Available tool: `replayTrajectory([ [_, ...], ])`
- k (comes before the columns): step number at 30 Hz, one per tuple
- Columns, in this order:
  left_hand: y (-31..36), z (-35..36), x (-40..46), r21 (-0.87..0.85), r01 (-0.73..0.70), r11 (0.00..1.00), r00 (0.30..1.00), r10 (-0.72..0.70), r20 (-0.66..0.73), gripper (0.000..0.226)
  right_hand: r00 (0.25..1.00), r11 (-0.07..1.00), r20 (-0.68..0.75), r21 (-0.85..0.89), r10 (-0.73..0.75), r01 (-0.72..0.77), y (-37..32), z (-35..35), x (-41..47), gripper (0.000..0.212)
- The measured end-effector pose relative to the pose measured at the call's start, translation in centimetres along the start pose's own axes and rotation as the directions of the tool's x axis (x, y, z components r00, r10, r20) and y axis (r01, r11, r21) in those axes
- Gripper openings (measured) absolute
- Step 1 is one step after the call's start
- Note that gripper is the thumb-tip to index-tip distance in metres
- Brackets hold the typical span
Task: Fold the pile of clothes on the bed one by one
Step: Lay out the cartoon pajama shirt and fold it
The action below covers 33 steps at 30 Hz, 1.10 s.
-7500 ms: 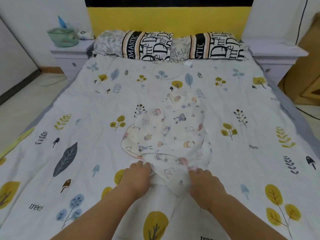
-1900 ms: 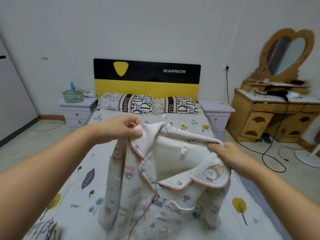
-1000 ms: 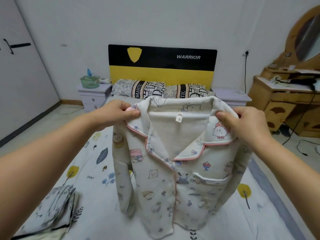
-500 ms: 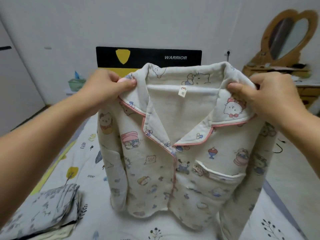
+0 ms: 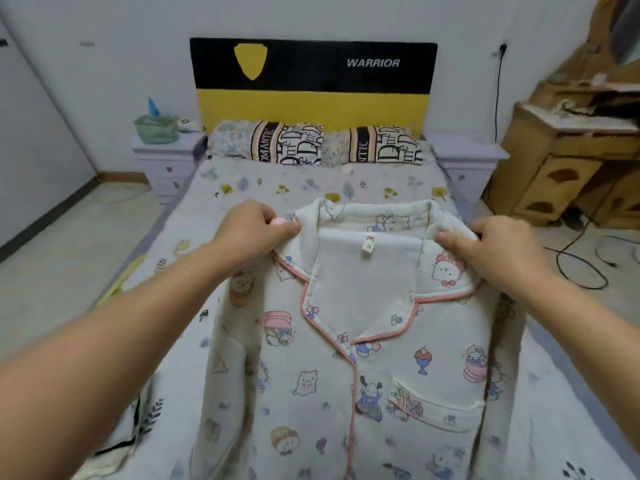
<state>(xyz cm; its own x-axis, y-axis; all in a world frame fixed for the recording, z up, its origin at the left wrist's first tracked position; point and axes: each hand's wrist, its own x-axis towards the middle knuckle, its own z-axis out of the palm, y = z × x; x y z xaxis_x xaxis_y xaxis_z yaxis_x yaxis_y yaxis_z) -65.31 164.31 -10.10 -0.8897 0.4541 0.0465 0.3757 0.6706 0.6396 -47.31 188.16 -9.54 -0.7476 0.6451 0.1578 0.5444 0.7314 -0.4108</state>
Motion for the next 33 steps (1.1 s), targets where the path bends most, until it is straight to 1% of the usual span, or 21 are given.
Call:
replayTrajectory([
  [4, -4.3, 7.9, 3.6, 0.072, 0.085, 0.994, 0.994, -0.090, 0.062, 0.040, 0.986, 0.997, 0.153, 0.023, 0.074, -0.078, 4.1, 8.5, 3.1, 0.046],
  [8, -8.4, 14.9, 7.3, 0.160, 0.134, 0.978, 0.985, -0.149, 0.086, 0.038, 0.935, 0.987, 0.330, 0.042, 0.132, -0.154, 7.7, 16.1, 6.4, 0.022],
  [10, -10.5, 17.8, 9.2, 0.165, 0.159, 0.973, 0.981, -0.174, 0.080, 0.031, 0.912, 0.982, 0.385, 0.062, 0.143, -0.180, 9.2, 19.6, 8.1, 0.014],
  [12, -12.2, 20.4, 11.2, 0.172, 0.180, 0.968, 0.979, -0.194, 0.068, 0.022, 0.905, 0.978, 0.401, 0.082, 0.143, -0.191, 10.3, 22.7, 9.9, 0.012],
  [15, -14.3, 23.9, 13.9, 0.216, 0.179, 0.960, 0.980, -0.193, 0.046, 0.015, 0.905, 0.979, 0.407, 0.097, 0.125, -0.179, 11.6, 26.8, 12.5, 0.013],
  [19, -17.3, 28.4, 17.1, 0.267, 0.144, 0.953, 0.989, -0.148, -0.006, 0.016, 0.914, 0.983, 0.389, 0.080, 0.120, -0.163, 13.4, 32.0, 16.0, 0.016],
  [23, -19.5, 32.3, 19.9, 0.332, 0.115, 0.936, 0.993, -0.112, -0.028, 0.024, 0.933, 0.993, 0.343, 0.002, 0.107, -0.114, 15.2, 36.7, 18.9, 0.024],
  [25, -20.5, 34.1, 21.1, 0.364, 0.123, 0.923, 0.992, -0.114, -0.047, 0.027, 0.945, 0.993, 0.306, -0.051, 0.114, -0.103, 16.0, 38.9, 20.0, 0.027],
  [27, -21.3, 35.5, 21.9, 0.445, 0.153, 0.882, 0.988, -0.140, -0.063, 0.030, 0.955, 0.987, 0.261, -0.114, 0.137, -0.111, 16.8, 40.9, 20.8, 0.028],
  [28, -21.5, 36.2, 22.0, 0.501, 0.162, 0.850, 0.987, -0.151, -0.063, 0.037, 0.963, 0.981, 0.228, -0.157, 0.146, -0.112, 17.0, 41.7, 20.9, 0.031],
  [29, -21.7, 37.1, 22.0, 0.540, 0.163, 0.826, 0.986, -0.150, -0.068, 0.046, 0.974, 0.977, 0.181, -0.191, 0.135, -0.100, 17.1, 42.7, 20.6, 0.036],
  [30, -21.5, 37.8, 21.6, 0.543, 0.148, 0.827, 0.989, -0.123, -0.082, 0.055, 0.990, 0.978, 0.115, -0.196, 0.087, -0.064, 16.9, 43.2, 20.1, 0.043],
  [32, -20.9, 39.5, 20.1, 0.523, 0.068, 0.850, 0.996, -0.032, -0.078, 0.062, 0.999, 0.979, 0.016, -0.199, -0.050, 0.052, 15.9, 44.6, 17.8, 0.056],
  [33, -20.7, 40.6, 19.2, 0.533, 0.017, 0.846, 1.000, -0.002, -0.028, 0.063, 0.994, 0.969, 0.082, -0.230, -0.075, 0.092, 15.2, 45.0, 16.6, 0.063],
])
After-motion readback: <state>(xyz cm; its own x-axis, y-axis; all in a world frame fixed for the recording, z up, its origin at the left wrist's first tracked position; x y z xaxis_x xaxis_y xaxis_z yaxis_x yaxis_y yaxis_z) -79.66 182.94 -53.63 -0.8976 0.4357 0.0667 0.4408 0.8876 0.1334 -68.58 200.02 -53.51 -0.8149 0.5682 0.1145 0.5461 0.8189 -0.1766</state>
